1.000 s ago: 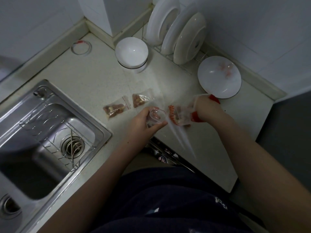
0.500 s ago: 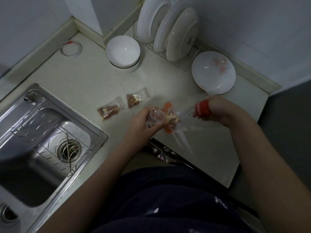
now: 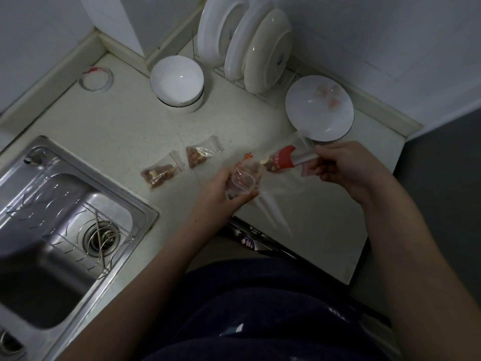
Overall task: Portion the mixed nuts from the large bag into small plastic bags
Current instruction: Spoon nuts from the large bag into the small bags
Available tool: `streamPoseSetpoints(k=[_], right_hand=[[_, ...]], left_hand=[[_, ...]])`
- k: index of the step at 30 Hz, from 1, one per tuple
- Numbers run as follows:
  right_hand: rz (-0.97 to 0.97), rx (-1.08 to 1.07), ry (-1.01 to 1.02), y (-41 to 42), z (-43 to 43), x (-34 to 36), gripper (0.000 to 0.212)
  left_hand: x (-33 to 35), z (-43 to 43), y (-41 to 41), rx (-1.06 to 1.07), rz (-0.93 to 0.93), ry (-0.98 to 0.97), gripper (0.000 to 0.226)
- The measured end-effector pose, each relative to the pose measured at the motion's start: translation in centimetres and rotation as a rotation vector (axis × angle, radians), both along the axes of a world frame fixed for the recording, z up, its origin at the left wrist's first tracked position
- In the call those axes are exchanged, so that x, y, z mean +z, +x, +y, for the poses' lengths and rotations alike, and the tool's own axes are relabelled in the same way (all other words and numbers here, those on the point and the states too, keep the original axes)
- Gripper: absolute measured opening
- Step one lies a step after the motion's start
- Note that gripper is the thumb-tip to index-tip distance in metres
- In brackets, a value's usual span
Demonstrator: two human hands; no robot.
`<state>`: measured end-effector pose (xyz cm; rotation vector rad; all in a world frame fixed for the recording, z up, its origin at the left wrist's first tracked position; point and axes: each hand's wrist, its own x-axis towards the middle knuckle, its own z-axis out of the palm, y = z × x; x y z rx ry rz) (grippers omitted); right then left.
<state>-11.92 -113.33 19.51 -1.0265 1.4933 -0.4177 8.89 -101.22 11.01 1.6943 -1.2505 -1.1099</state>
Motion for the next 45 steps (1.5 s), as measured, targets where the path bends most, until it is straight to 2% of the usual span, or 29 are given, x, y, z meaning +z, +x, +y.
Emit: streamPoseSetpoints(k=[6,13,18,27,39,45], right_hand=[[-0.114,-0.059,-0.001,0.1,0.7,0.4,0.025],[-0.108,-0.119,-0.075,0.5,1.4,0.6,0.026],[-0.182,-0.180,-0.061,0.6,1.6,0.7,0.023],[-0.185,-0.160,-0.138,0.9,2.4,1.1,0.024],[-0.198,-0.178,-0.134,1.5,3.0,1.8,0.022],[-0.218,-0.080,-0.155,2.2,3.6,2.2,0.026]], left_hand=[[0.3,0.1,-0.3,-0.003,0.000,0.011,0.045],[0.7,0.2,-0.2,0.026,0.005,0.018,0.048],[1.3,0.2,-0.3,0.031,0.007,0.024,0.050],[2.4,0.0,-0.2,0.014,0.078,0.034,0.047],[3.1,-0.2,0.0,0.027,0.097,0.022,0.044],[3.4,0.0,0.4,0.036,0.111,0.011,0.043]])
